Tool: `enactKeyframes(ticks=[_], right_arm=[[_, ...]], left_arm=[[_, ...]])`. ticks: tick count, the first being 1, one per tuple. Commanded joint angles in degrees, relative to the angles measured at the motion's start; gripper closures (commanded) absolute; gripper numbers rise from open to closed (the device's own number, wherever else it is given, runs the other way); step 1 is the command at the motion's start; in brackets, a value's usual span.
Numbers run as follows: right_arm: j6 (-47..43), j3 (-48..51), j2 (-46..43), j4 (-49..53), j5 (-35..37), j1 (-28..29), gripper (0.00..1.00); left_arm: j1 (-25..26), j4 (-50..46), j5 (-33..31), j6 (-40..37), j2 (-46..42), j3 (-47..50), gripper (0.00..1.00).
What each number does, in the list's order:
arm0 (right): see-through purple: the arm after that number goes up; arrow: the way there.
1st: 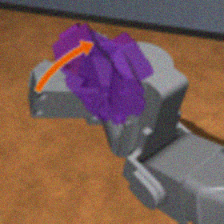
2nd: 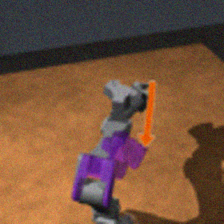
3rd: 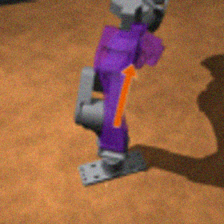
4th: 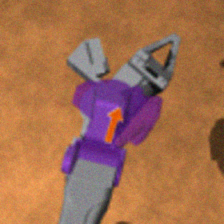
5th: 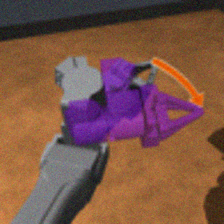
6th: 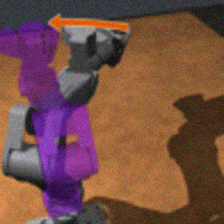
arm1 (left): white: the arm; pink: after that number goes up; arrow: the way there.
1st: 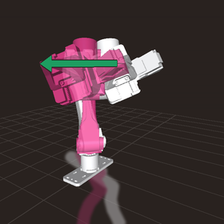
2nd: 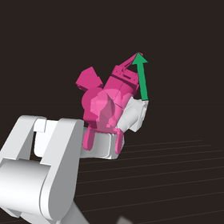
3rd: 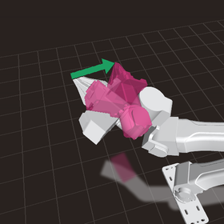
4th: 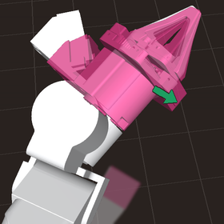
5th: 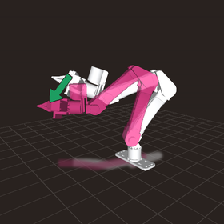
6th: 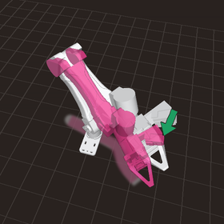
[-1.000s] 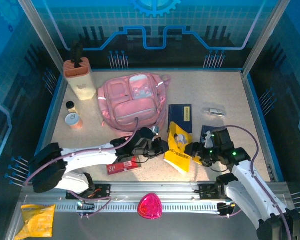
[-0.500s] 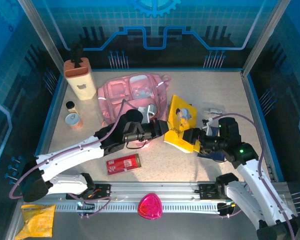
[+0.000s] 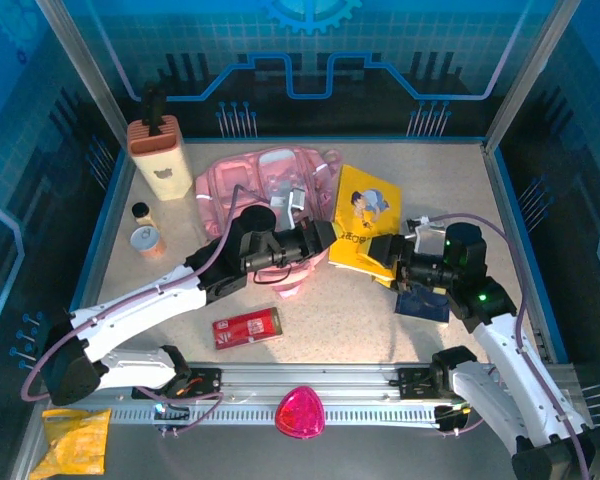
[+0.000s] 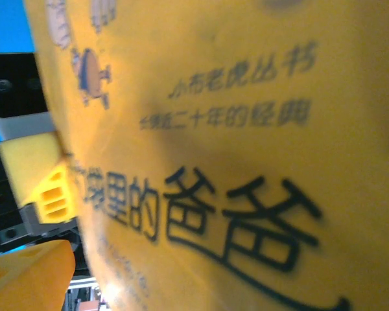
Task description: Pack books, pencil case, and school supplies into a backpack
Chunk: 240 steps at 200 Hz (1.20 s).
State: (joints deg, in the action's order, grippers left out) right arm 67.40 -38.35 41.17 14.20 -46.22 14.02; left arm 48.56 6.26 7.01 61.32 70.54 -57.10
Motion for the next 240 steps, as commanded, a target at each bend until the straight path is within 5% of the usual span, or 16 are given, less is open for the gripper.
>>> enactKeyframes(ticks=[1,61,118,162,240], right_arm=[[3.8,-1.8,-1.5,-7.0,-5.0,-0.8,0.0],[2.7,-3.9,-2.2,-0.8,-4.6,-1.7,0.0],[9.2,-2.4,-2.5,-9.1,-5.8,-1.8,0.0],[5.6,-1.6,-1.5,-3.8,-4.4,-1.5,0.28],[-0.9,-2.3,-0.8,3.5,-1.7,-1.5,0.89]], left_arm=[[-1.1,-0.7,-1.1,-3.9,-1.3,1.0,1.0],[-4.2,-7.2,-2.4,-7.0,-5.0,2.9,1.0],[-4.5,-4.4,-0.1,-5.0,-5.4,5.2,1.0],[-4.0,1.4,1.6,-2.2,-4.7,6.8,1.0],[-3.9,-4.6,1.5,-6.8,-5.1,6.2,1.0]])
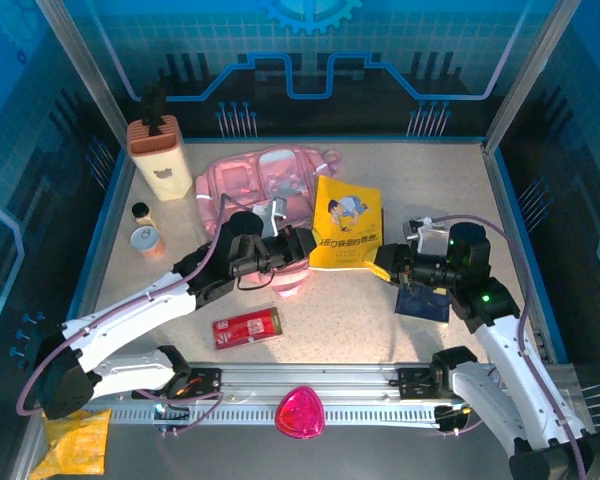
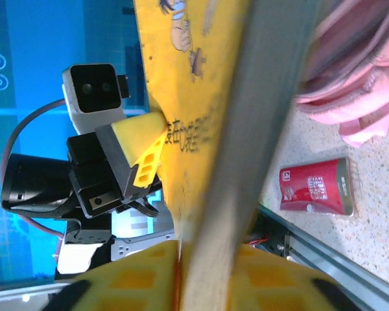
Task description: Pack books, pencil case, and school supplies into a backpack
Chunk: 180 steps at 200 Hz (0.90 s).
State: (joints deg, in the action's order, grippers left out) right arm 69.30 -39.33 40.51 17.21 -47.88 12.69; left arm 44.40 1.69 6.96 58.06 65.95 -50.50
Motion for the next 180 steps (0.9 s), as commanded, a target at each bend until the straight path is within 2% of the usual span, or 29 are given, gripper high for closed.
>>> enactKeyframes(ticks=[1,7,21,31,53,68,82,101,150,180], right_arm=[[-2.9,-1.4,-0.1,0.6,0.1,-0.2,0.9],[-3.3,-1.7,-0.2,0.9,0.3,-0.2,0.93],[-6.0,-3.2,-0.1,4.1,1.7,-0.3,0.97],[-10.0,-5.4,0.2,9.1,3.4,-0.5,0.97],[-20.0,-10.7,1.7,22.8,9.5,-0.5,0.97],[-24.4,-14.1,3.0,28.7,13.3,-0.6,0.97],[-26.9,-15.2,3.8,31.3,15.3,-0.6,0.96],[-28.3,-15.9,4.5,31.9,16.4,-0.6,0.96],[-31.4,-17.5,6.2,34.0,19.5,-0.7,0.95],[-31.6,-17.7,7.0,33.8,19.2,-0.8,0.95]], left_arm=[[0.2,-0.2,1.6,-3.6,-0.5,-0.4,1.0],[0.2,-1.5,1.4,-4.7,-0.7,-0.7,1.0],[0.1,-5.0,0.8,-9.2,-1.4,-1.9,0.8],[0.0,-11.5,-2.0,-14.4,-1.9,-4.0,0.67],[-0.9,-24.6,-10.5,-29.3,-1.7,-7.9,0.55],[-1.2,-29.0,-15.9,-38.8,0.2,-9.2,0.52],[-1.3,-30.5,-18.5,-48.4,3.5,-10.1,0.49],[-1.5,-31.5,-20.7,-56.8,10.1,-12.6,0.48],[-4.2,-32.6,-27.1,-66.1,29.0,-23.2,0.44],[-6.3,-31.6,-26.9,-70.5,36.9,-26.9,0.39]])
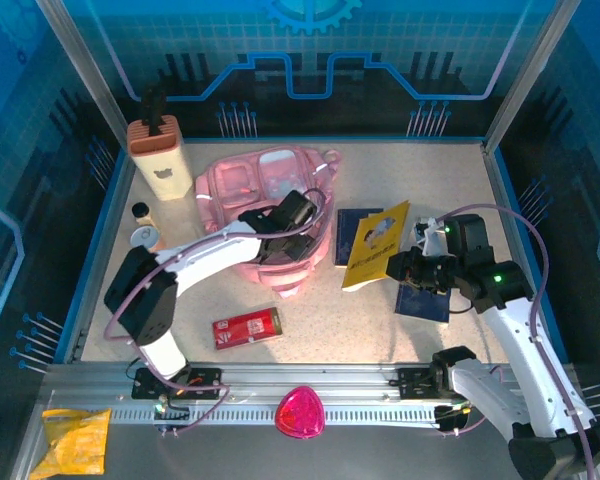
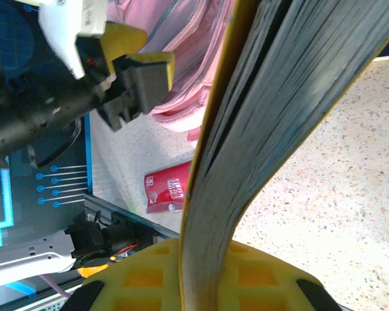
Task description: Pack books, pencil case, and school supplies into a backpack
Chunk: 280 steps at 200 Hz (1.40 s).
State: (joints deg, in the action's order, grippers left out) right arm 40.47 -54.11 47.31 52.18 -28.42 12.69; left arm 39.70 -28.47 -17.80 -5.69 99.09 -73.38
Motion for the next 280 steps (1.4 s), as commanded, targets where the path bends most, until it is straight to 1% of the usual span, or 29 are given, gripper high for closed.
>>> enactKeyframes(ticks=[1,27,40,51,61,93,108,119,137,159,185,203,222,238,249,259,280], right_arm=[[-2.8,-2.9,0.3,-1.2,-0.2,-0.8,0.95],[-2.8,-2.9,1.2,-1.7,-0.4,-0.9,0.95],[-2.7,-2.6,1.6,-2.5,-0.7,-0.8,0.95],[-2.6,-2.3,1.8,-3.1,-1.0,-1.0,0.95],[-2.7,-2.2,2.1,-3.2,-1.2,-1.0,0.95],[-3.4,-2.3,2.8,-3.1,-0.9,-1.0,0.95],[-3.7,-2.5,2.9,-2.8,-0.9,-1.1,0.95],[-4.0,-2.8,3.0,-2.2,-0.9,-1.1,0.95],[-4.0,-3.5,2.9,-2.0,-2.2,-1.0,0.94],[-3.4,-4.2,3.2,-3.1,-5.0,-0.4,0.94],[-2.4,-4.7,4.3,-4.2,-4.9,1.9,0.94],[-0.3,-3.9,5.6,-8.0,-5.3,4.6,0.93],[1.6,-3.9,8.1,-13.5,-5.6,9.2,0.93],[1.8,-5.1,9.8,-14.3,-3.0,12.3,0.93],[1.3,-5.6,10.3,-13.3,-0.9,12.9,0.94],[1.2,-5.5,9.9,-13.0,0.4,12.8,0.94],[2.7,-4.5,9.2,-18.4,-4.0,13.3,0.92]], left_arm=[[-1.7,-1.4,-2.0,-6.8,4.0,-4.1,0.39],[-2.7,-1.4,-0.8,-8.3,8.9,-6.1,0.34],[-3.2,-0.2,-1.2,-8.6,10.4,-6.3,0.34],[-3.6,0.6,-1.8,-9.0,11.3,-6.5,0.37],[-3.8,1.0,-2.0,-9.4,11.8,-6.8,0.44],[-4.5,2.3,-2.5,-10.8,11.4,-7.1,0.79],[-4.5,1.9,-2.7,-11.1,10.1,-7.6,0.92],[-4.5,0.8,-2.3,-10.8,8.4,-8.4,1.0],[-4.5,-1.1,-2.5,-10.7,4.7,-9.9,1.0],[-4.8,-3.0,-3.0,-12.5,0.5,-12.3,1.0],[-6.7,-4.6,-1.6,-14.1,-2.7,-15.9,1.0],[-8.1,-6.4,-1.2,-15.3,-3.5,-19.1,1.0],[-8.9,-7.4,0.7,-17.3,-4.0,-21.4,1.0],[-9.1,-7.6,1.7,-17.4,-4.2,-22.2,1.0],[-9.5,-7.6,3.6,-16.9,-4.3,-22.3,1.0],[-9.7,-8.2,3.7,-16.1,-4.1,-22.8,1.0],[-10.0,-8.4,5.3,-15.3,-4.9,-24.2,1.0]])
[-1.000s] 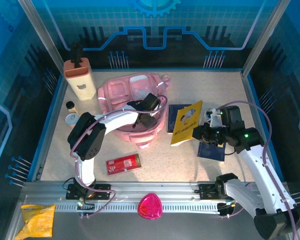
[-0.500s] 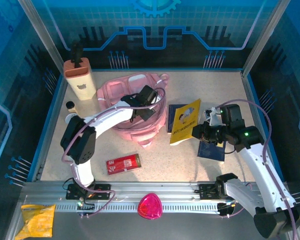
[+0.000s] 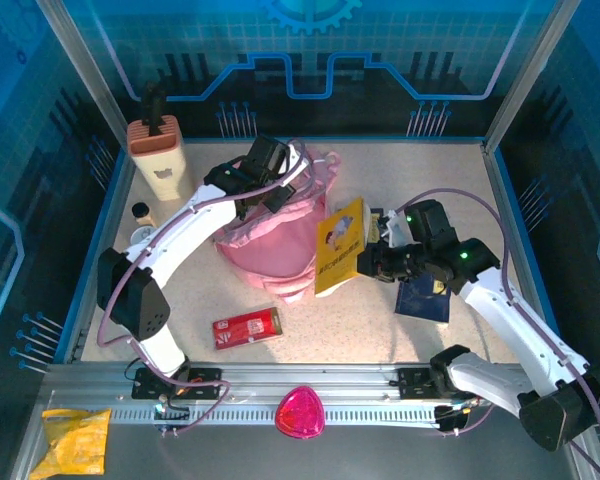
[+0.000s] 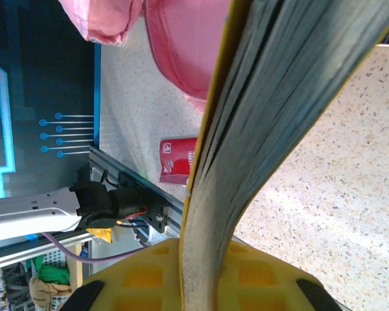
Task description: Pack books, pencil case, and school supplies into a backpack
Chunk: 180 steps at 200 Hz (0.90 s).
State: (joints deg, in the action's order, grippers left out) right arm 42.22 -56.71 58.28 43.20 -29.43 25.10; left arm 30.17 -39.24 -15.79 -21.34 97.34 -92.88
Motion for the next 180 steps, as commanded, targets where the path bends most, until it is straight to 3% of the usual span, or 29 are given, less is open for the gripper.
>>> enactKeyframes(ticks=[1,28,58,77,109,180], right_arm=[[1.0,-1.9,-1.8,-9.7,-3.2,0.9,0.92],[2.4,-0.1,0.6,-13.9,-2.3,3.9,0.9],[6.5,4.6,6.6,-29.6,-0.9,7.3,0.91],[4.5,3.9,12.0,-35.9,3.1,10.0,0.91],[4.9,2.0,21.9,-49.0,3.1,10.3,0.91],[4.8,-5.0,40.6,-66.4,6.1,11.0,0.88]], left_arm=[[-0.5,2.4,3.3,0.3,-3.2,-4.7,1.0],[-1.7,2.3,5.7,0.7,-2.9,-7.8,1.0],[-2.2,1.4,6.6,0.6,-1.8,-10.3,1.0],[-2.2,0.6,6.8,0.5,-1.7,-11.3,1.0],[-2.3,0.4,7.4,-0.7,-1.6,-11.4,1.0],[-3.1,-1.9,11.1,-1.5,-1.9,-10.9,1.0]])
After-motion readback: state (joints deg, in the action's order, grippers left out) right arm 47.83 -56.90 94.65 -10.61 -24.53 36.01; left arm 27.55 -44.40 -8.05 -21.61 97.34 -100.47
